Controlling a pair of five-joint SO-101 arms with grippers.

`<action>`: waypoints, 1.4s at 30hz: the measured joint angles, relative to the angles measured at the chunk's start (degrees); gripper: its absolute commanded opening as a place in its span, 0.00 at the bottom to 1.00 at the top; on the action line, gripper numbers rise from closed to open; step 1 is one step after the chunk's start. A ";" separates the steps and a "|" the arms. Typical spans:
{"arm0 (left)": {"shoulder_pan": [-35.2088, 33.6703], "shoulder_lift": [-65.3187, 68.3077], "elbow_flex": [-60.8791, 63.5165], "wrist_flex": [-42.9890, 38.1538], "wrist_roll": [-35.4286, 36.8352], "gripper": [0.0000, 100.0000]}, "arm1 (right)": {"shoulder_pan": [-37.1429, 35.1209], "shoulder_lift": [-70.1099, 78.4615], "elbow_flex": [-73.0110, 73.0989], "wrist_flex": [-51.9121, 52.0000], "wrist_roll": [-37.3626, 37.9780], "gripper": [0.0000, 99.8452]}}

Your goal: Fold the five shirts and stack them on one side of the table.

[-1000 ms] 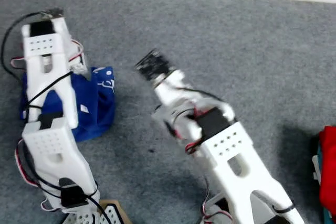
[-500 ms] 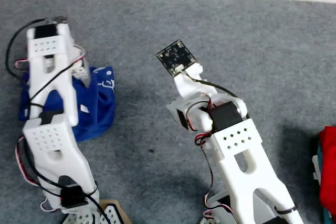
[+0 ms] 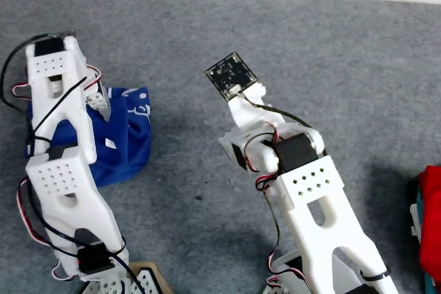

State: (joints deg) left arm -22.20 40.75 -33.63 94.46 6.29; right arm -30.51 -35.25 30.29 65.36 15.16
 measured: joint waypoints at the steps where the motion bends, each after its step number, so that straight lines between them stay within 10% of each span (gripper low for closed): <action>1: 0.00 0.70 0.00 -0.44 0.09 0.14 | 0.00 0.00 0.00 0.00 0.00 0.15; 42: -3.34 -22.07 15.74 5.36 0.00 0.01 | -2.37 0.00 1.49 0.00 0.00 0.15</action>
State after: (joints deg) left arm -25.54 18.68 -17.89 99.82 6.29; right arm -32.88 -35.25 31.78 65.36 15.16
